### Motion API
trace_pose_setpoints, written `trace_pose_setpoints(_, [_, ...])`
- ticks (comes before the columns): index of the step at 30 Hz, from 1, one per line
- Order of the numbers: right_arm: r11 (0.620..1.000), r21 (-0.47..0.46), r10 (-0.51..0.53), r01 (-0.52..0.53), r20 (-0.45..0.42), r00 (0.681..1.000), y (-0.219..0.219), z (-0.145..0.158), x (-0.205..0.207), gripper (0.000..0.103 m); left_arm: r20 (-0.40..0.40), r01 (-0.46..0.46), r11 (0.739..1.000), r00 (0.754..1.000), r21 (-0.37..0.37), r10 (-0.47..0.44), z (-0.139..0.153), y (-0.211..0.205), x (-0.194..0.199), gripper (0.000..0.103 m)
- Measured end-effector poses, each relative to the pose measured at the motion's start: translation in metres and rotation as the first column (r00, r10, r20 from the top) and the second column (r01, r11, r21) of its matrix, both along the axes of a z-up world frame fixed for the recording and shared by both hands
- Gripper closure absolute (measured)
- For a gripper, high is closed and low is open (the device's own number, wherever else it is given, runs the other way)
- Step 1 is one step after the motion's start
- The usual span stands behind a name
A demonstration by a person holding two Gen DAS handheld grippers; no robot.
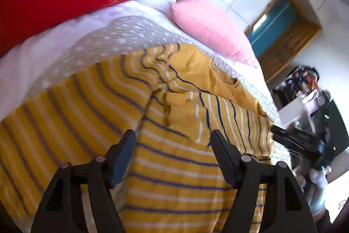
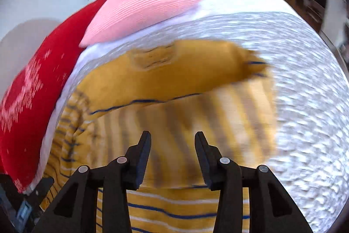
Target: Fold small clothes
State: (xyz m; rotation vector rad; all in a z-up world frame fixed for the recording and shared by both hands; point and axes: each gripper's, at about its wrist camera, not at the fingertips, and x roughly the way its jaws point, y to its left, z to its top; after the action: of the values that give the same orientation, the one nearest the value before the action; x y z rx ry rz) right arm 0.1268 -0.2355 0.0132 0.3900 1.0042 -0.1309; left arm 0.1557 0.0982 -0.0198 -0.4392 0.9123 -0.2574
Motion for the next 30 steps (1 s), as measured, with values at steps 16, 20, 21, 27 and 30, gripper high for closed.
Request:
trace_pose_setpoints(16, [0.99,0.124,0.069,-0.071,0.021,0.997,0.004,-0.036,0.047,0.056,-0.076,-0.044,0.965,0.995,0.258,0.066,-0.045,-0.037,0.076,0.084])
trace_pose_setpoints(20, [0.995,0.089,0.056,-0.051,-0.049,0.997,0.022,-0.065,0.071,0.052,-0.071,-0.052,0.986,0.995,0.155,0.064,-0.033,-0.017,0.074,0.087])
trace_pose_setpoints(21, [0.997,0.066,0.053,-0.05,-0.049,0.997,0.026,-0.062,0.071,0.052,-0.047,-0.053,0.991,0.997,0.126,0.059,-0.024,-0.011,0.069,0.087])
trace_pose_setpoints(27, [0.983,-0.051,0.177,-0.176,0.025,0.984,0.077,-0.016,0.041,0.051,0.17,-0.261,0.96,0.955,0.103,0.242,0.029,0.076,0.011,0.046])
trace_pose_setpoints(30, [0.953,-0.02,0.303,-0.303,0.041,0.952,0.125,-0.008,0.025,0.046,0.198,-0.451,0.883,0.885,0.13,0.422,0.026,0.133,-0.009,0.044])
